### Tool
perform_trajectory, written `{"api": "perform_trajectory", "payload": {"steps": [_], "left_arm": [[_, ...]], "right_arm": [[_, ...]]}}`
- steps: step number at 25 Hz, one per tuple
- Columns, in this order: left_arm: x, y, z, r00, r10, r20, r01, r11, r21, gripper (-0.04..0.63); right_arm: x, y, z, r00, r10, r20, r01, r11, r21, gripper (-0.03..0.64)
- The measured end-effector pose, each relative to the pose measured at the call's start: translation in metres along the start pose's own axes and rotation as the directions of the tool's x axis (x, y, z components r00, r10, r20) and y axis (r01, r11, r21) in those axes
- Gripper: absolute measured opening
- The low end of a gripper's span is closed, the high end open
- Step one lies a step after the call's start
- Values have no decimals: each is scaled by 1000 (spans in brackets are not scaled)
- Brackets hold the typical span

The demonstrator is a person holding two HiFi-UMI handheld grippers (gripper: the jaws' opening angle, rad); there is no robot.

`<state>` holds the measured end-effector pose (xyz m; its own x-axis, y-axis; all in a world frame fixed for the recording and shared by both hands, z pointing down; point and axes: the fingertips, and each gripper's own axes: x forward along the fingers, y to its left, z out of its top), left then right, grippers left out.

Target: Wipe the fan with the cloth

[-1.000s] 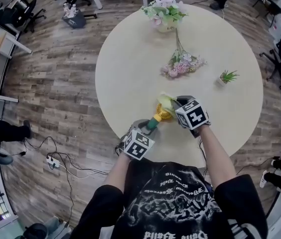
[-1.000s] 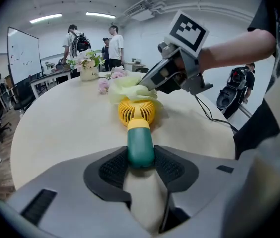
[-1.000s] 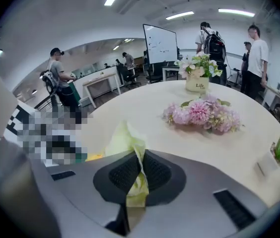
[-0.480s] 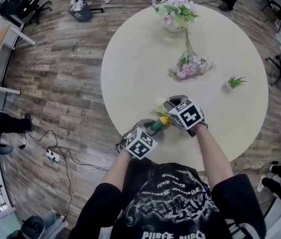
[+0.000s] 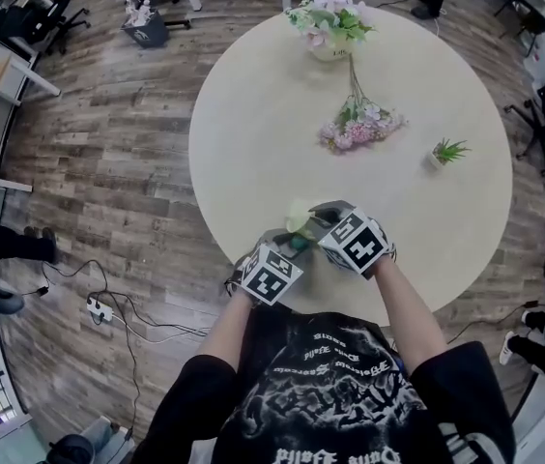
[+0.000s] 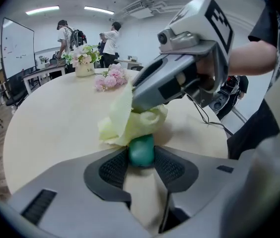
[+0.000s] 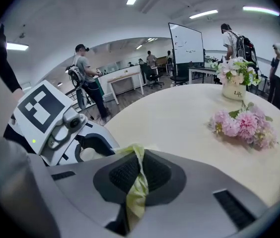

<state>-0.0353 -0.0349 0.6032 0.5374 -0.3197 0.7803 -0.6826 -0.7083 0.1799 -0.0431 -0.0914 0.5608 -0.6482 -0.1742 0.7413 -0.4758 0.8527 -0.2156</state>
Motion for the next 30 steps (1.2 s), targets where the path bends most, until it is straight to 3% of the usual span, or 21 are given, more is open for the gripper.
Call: {"api": "perform_trajectory", "payload": {"steps": [7, 13, 19, 27, 30], "left_arm": [[1, 0, 1, 1000, -13, -1, 13, 1000, -16, 186], [-3, 0, -1, 1000, -28, -7, 28, 999, -35, 184], [-3, -1, 0, 998, -57, 0, 57, 998, -22, 183], [0, -2, 4, 999, -36, 10, 35, 996, 76, 183], [1, -4, 2, 999, -46, -11, 47, 995, 90, 183]], "right_arm": [[-21, 12, -21, 996, 33, 81, -46, 986, 163, 23], [-35, 13, -41, 997, 3, 75, -19, 977, 212, 23], [-58, -26, -66, 981, -144, 127, 86, 921, 381, 23], [-68, -85, -59, 912, -379, 154, 240, 801, 549, 23], [-55, -93, -44, 906, -396, 152, 264, 807, 529, 23]]}}
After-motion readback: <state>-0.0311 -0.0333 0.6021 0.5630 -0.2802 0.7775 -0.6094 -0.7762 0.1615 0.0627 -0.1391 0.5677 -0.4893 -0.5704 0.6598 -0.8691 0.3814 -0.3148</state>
